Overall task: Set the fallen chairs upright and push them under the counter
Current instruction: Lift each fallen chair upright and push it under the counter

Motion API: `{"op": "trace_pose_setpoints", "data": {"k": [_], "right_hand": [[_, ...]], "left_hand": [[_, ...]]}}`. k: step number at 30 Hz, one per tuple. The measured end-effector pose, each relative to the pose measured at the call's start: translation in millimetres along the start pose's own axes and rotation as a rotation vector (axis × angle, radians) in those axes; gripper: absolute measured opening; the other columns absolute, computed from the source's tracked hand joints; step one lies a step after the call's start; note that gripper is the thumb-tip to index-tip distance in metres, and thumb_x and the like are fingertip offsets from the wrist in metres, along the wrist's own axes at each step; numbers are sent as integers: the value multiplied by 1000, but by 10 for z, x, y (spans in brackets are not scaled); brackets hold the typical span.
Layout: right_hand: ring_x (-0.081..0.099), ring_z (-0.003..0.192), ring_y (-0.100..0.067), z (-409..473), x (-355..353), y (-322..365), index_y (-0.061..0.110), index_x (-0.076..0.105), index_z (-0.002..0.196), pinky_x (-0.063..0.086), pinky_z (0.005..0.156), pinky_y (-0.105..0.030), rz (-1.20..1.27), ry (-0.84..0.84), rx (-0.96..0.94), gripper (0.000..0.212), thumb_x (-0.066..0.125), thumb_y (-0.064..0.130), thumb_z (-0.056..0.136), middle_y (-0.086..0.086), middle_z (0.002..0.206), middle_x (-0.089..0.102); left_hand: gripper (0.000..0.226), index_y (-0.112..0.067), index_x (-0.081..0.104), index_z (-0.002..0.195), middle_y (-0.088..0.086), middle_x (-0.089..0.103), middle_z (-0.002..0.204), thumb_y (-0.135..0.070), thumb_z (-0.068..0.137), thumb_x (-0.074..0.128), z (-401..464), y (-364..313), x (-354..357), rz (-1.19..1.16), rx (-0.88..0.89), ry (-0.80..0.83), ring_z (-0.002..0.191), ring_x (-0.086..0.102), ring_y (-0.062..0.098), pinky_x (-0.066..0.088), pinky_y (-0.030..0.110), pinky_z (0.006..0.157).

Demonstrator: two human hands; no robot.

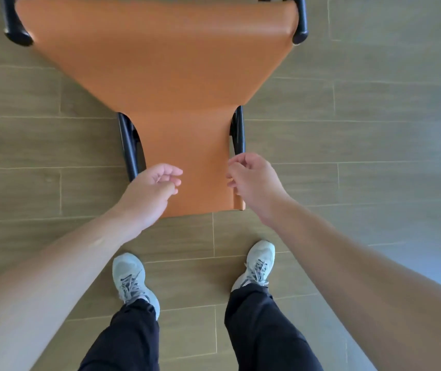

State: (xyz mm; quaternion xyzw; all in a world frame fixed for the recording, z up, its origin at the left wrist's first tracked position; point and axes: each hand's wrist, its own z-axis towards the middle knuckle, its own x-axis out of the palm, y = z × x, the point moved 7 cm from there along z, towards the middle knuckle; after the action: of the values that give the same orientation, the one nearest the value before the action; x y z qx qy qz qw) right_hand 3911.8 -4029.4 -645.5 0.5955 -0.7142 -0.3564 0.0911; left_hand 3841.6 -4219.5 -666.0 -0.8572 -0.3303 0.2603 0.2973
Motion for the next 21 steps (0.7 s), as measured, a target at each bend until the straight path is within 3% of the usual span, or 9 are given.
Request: {"op": "trace_pose_setpoints", "data": {"k": [3, 6, 11, 14, 17, 19, 21], "right_hand": [[59, 73, -14, 463, 307, -605, 23, 59, 107, 44, 56, -26, -144, 35, -8, 17, 48, 24, 93, 11, 82, 58], [56, 66, -14, 886, 567, -1200, 23, 53, 118, 45, 56, -27, -238, 64, 8, 25, 49, 27, 94, 11, 86, 53], [59, 72, -14, 1548, 926, -2065, 22, 47, 132, 51, 61, -31, -427, 111, -5, 38, 50, 29, 95, 6, 102, 54], [60, 90, -20, 2018, 1092, -2487, 23, 40, 138, 57, 74, -42, -747, 186, -114, 45, 48, 29, 94, 0, 121, 50], [49, 111, -28, 2484, 1219, -2743, 19, 37, 134, 49, 84, -41, -1180, 254, -312, 48, 51, 24, 89, -5, 122, 43], [43, 117, -29, 2721, 1303, -2854, 18, 34, 131, 45, 90, -40, -1306, 223, -424, 50, 53, 24, 85, -7, 125, 37], [30, 128, -30, 2877, 1449, -2996, 20, 23, 139, 38, 101, -41, -1380, 217, -479, 67, 58, 29, 83, -8, 138, 25]], "left_hand": [[30, -28, 62, 115, -10, 62, 111, -11, 98, 44, 393, 547, 342, 92, -10, 23, 97, 61, 10, 43, 16, 59], [25, -27, 62, 111, -14, 61, 106, -12, 99, 46, 861, 1056, 587, 151, 19, 7, 83, 56, 1, 40, 8, 56], [23, -29, 61, 105, -4, 60, 112, -12, 97, 48, 1615, 1985, 902, 259, 37, 39, 91, 59, 13, 43, 22, 62], [28, -27, 59, 112, -3, 53, 120, -11, 91, 52, 1993, 2452, 1042, 421, 65, 57, 105, 54, 18, 41, 26, 79], [47, -25, 52, 130, -3, 42, 135, -12, 85, 57, 2354, 2751, 1114, 848, 197, 25, 123, 40, 20, 37, 35, 98], [66, -26, 37, 144, 2, 23, 153, -11, 83, 57, 2510, 2982, 1164, 1065, 261, 36, 141, 20, 24, 29, 39, 109], [82, -29, 15, 153, 7, -7, 162, -11, 84, 55, 2610, 3251, 1233, 1214, 275, 82, 149, -5, 27, 16, 43, 119]]}}
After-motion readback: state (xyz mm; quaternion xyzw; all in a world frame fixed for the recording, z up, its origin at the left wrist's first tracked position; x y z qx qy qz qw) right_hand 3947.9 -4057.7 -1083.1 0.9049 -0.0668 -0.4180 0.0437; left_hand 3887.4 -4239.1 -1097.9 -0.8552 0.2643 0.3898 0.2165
